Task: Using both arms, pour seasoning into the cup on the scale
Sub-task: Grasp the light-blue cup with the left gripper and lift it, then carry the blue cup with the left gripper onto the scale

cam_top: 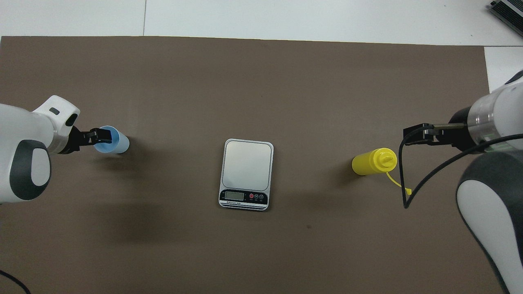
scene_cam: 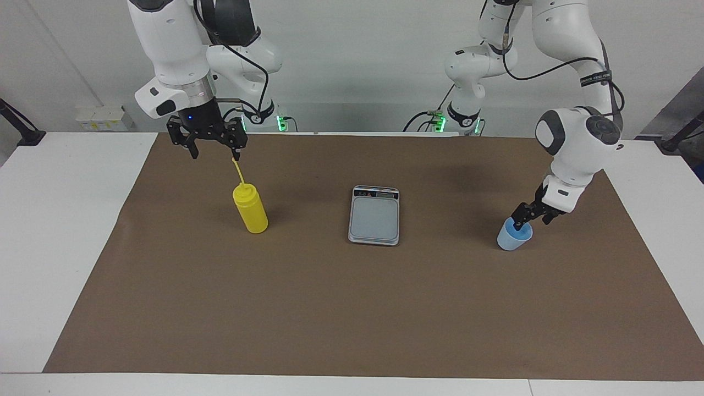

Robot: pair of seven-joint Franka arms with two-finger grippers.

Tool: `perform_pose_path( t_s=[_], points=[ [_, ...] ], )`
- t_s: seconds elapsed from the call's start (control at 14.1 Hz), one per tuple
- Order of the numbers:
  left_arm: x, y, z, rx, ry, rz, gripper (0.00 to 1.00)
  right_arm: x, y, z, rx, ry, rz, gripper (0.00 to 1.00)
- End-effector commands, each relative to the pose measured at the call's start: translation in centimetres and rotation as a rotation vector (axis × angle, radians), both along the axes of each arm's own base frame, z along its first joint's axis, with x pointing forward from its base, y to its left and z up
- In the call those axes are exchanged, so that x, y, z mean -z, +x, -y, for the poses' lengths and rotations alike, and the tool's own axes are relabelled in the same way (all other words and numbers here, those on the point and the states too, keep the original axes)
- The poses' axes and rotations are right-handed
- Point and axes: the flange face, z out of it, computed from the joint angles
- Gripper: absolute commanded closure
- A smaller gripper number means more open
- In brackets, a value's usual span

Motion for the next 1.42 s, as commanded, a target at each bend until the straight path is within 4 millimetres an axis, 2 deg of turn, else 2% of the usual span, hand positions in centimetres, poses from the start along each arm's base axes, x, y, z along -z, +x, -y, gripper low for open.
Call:
perform_pose_path(
  t_s=[0.0, 0.07, 0.14, 0.21, 0.28, 0.5, 0.71, 0.78, 0.92, 1.13, 1.2, 1.35],
  points=[
    [1.5, -0.4, 0.5, -0.016, -0.002, 0.007, 0.00, -0.1, -0.7, 0.4, -0.007, 0.018, -0.005, 0.00],
    [1.5, -0.4, 0.5, -0.018, -0.002, 0.001, 0.23, -0.1, -0.7, 0.4, -0.007, 0.018, -0.005, 0.00],
    [1.6, -0.5, 0.4, -0.018, -0.002, -0.002, 0.58, -0.1, -0.7, 0.4, -0.006, 0.019, -0.005, 0.00],
    [1.6, -0.5, 0.4, -0.013, -0.001, -0.003, 0.88, -0.1, -0.7, 0.4, -0.007, 0.018, -0.005, 0.00],
    [1.6, -0.5, 0.5, 0.000, 0.001, -0.004, 1.00, -0.1, -0.7, 0.4, -0.007, 0.018, -0.005, 0.00],
    [1.3, -0.2, 0.5, 0.009, 0.002, -0.015, 1.00, -0.1, -0.7, 0.4, -0.007, 0.018, -0.005, 0.00],
    [-1.1, 1.6, 0.4, 0.016, 0.004, -0.031, 1.00, -0.1, -0.7, 0.4, -0.007, 0.018, -0.005, 0.00],
    [-2.5, 2.0, 0.4, 0.023, 0.004, -0.040, 1.00, -0.1, -0.7, 0.4, -0.007, 0.018, -0.005, 0.00],
    [-6.5, 2.9, 0.7, 0.035, 0.004, -0.066, 1.00, -0.1, -0.7, 0.4, -0.007, 0.018, -0.005, 0.00],
    [-13.5, 3.6, 4.0, 0.084, 0.001, -0.103, 1.00, -0.1, -0.7, 0.4, -0.007, 0.018, -0.005, 0.00],
    [-15.0, 3.4, 5.4, 0.107, 0.000, -0.110, 1.00, -0.1, -0.7, 0.4, -0.007, 0.018, -0.005, 0.00],
    [-16.7, 2.9, 8.5, 0.145, -0.003, -0.125, 1.00, -0.1, -0.7, 0.4, -0.007, 0.018, -0.005, 0.00]
  ],
)
